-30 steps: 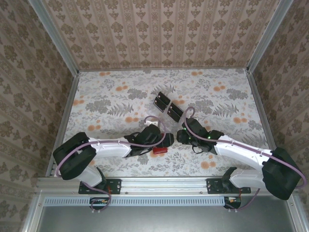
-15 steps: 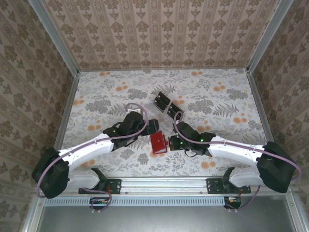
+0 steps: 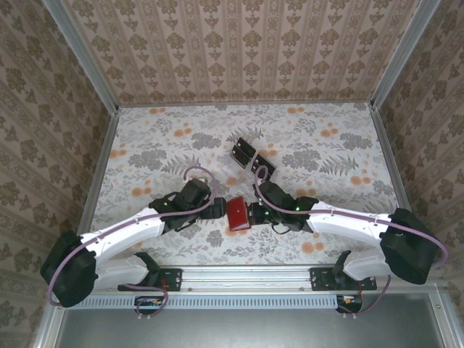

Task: Put the credit cards into the card holder
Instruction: Press the card holder at the bottom-center of the table.

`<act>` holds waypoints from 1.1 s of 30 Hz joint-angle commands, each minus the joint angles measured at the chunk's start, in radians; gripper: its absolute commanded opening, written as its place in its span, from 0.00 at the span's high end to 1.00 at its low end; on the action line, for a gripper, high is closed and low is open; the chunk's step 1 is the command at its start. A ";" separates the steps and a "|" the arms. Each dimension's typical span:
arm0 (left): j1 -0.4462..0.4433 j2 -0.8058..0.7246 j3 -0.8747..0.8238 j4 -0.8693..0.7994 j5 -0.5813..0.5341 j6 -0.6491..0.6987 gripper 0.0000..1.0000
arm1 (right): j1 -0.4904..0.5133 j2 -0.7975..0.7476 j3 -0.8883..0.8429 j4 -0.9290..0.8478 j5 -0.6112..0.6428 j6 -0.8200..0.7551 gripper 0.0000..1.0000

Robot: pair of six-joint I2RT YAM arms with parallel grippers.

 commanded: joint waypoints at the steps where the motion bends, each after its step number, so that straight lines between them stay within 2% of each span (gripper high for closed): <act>1: -0.025 -0.035 -0.033 -0.037 -0.023 -0.020 0.00 | 0.007 0.041 0.047 0.027 -0.032 -0.026 1.00; 13: -0.062 -0.111 -0.159 0.040 -0.027 -0.074 0.00 | 0.006 0.242 0.085 0.094 -0.058 -0.035 1.00; 25: -0.071 -0.022 -0.131 0.133 0.013 -0.047 0.00 | 0.006 0.297 0.073 0.120 -0.059 -0.021 1.00; 33: -0.147 0.083 -0.121 0.241 0.002 -0.084 0.00 | 0.006 0.299 0.060 0.130 -0.054 -0.012 1.00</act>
